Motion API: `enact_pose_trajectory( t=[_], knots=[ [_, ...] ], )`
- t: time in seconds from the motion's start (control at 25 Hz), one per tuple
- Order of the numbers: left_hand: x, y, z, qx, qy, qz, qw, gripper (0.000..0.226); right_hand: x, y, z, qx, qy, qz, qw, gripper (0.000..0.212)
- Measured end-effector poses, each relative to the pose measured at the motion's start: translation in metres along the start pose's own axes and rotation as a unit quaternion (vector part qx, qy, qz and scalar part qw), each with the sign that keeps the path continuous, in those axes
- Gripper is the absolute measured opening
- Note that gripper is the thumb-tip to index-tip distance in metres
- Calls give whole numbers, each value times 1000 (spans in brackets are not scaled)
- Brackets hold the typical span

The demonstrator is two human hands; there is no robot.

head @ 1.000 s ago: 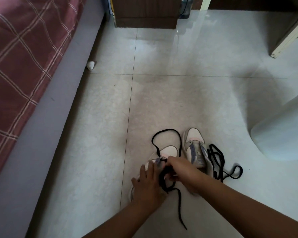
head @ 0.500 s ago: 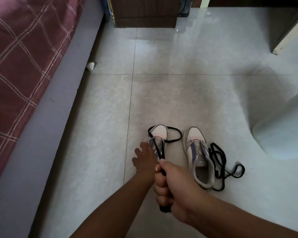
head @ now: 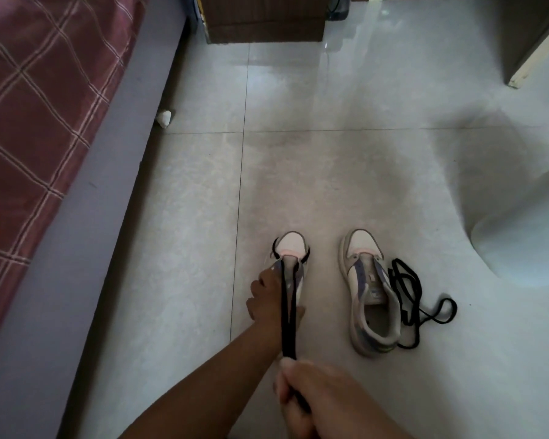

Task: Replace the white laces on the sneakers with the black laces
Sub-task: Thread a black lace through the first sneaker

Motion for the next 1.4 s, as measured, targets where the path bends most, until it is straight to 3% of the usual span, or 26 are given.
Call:
enact_pose_trajectory(
  t=[0.08,0.12,0.2,0.28,0.4,0.48,0.56,0.68,0.8,0.96,1.08,1.16,1.4],
  knots=[
    [-1,-7,-7,114,-65,2,991,95,-15,-12,11,-7,-45,-22,999,37],
    [2,-18,-7,180,-87,3,980,86,-24,-18,21,-28,-72,-41,996,35],
    [6,-46,10,264,-44,29,963,45,-41,-27,37,-67,-85,-73,991,30],
    [12,-85,37,207,65,88,972,25,-50,-37,49,-91,-79,-76,990,28],
    [8,-125,49,68,133,86,985,28,-52,-61,66,-144,-7,-38,989,35],
    [1,-135,37,90,142,72,983,32,-42,-82,80,-159,172,35,971,36],
    [-4,-144,31,113,162,60,978,29,-29,-106,89,-151,352,103,918,31],
    [-7,-151,30,134,184,66,972,36,-28,-140,89,-104,501,105,853,32],
    [-8,-151,28,186,206,77,958,28,-38,-158,77,-59,604,114,787,27],
    [-10,-149,30,191,140,43,971,23,-42,-161,82,-39,650,139,746,20],
    [-15,-146,30,210,131,-10,969,12,-43,-162,82,-20,681,163,714,28],
    [-15,-145,32,227,152,17,962,5,-45,-164,80,5,699,174,694,32],
    [-18,-134,19,279,84,106,951,23,-48,-152,87,74,730,220,643,32]
  ],
)
Point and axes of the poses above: each hand's wrist, its own y-axis away from the middle knuckle, its own z-axis out of the back of the hand, x = y × z, the point moved 6 cm from there along -y, towards the middle knuckle, and after that the axes turned 15 degrees about z, right-handed, at the moved point
